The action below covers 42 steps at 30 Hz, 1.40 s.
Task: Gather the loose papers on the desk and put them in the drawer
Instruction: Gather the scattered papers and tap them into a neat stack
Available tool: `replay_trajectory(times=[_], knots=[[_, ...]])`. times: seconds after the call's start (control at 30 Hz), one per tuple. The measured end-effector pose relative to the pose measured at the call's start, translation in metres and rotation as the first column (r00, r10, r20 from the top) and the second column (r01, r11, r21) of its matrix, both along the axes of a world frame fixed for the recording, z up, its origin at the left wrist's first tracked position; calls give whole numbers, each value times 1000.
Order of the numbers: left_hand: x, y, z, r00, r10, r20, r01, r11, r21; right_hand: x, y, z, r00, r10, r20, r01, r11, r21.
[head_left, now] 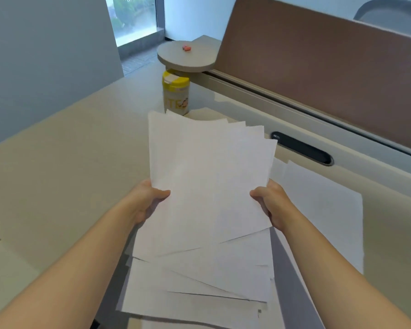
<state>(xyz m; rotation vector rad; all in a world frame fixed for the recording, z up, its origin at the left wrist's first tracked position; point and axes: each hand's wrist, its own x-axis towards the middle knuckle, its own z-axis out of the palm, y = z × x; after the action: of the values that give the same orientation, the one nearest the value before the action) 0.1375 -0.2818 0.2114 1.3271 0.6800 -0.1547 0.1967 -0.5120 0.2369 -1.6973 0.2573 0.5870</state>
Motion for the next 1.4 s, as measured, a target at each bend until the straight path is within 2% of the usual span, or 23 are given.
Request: replay_trajectory(times=[0.07,0.17,0.27,0.33,0.37,0.43,0.47,0.5,0.57,0.7,0.83,0.97,1.1,1.17,1.2,1.27,1.33,1.4], knots=[[-9,-31,-1,1000,14,12,-14,1000,-25,-12,-33,-2,999,-40,11,40,999,-1],[-25,-76,-5,999,-7,-45,7,1000,5,-32,-80,-8,997,-80,19,81,996,-34],[-43,-115,-14,990,-85,-110,98,988,116,-52,-120,-17,996,-86,11,87,992,-95],[-54,-135,-20,977,-116,-177,164,944,287,-63,-139,-28,998,-65,4,64,982,-178],[-59,-142,-25,960,-134,-247,233,869,436,-68,-147,-35,999,-44,2,42,960,-277],[-71,-150,-30,899,-132,-418,403,624,670,-76,-161,-52,1000,24,-11,-26,858,-512],[-76,-149,-31,883,-118,-455,441,540,717,-79,-164,-56,999,39,-15,-40,804,-593],[-80,-149,-33,882,-103,-461,445,507,738,-82,-167,-60,999,43,-7,-38,764,-644],[-84,-147,-36,898,-91,-430,408,537,738,-88,-169,-64,999,35,16,-16,759,-651],[-81,-141,-38,938,-100,-333,289,756,588,-90,-161,-70,988,-117,99,145,920,-365],[-87,-139,-39,952,-109,-284,234,860,453,-95,-142,-72,990,-130,51,136,981,-137],[-91,-128,-29,974,-103,-204,163,940,301,-87,-121,-69,983,-181,19,181,983,9],[-91,-116,-24,997,19,-72,6,945,326,-79,-108,-64,982,-167,89,167,986,9],[-90,-110,-28,996,57,-67,-30,936,351,-76,-111,-66,984,-51,169,77,985,-155],[-89,-109,-31,995,67,-78,-34,929,368,-74,-116,-69,978,47,205,24,943,-331],[-87,-108,-37,991,72,-112,-19,911,413,-68,-128,-77,948,277,155,-94,712,-695],[-87,-109,-43,989,82,-124,-19,898,440,-68,-138,-84,905,426,-9,-240,490,-838],[-87,-109,-47,989,124,-87,-71,886,459,-70,-143,-89,850,518,-94,-325,376,-867]])
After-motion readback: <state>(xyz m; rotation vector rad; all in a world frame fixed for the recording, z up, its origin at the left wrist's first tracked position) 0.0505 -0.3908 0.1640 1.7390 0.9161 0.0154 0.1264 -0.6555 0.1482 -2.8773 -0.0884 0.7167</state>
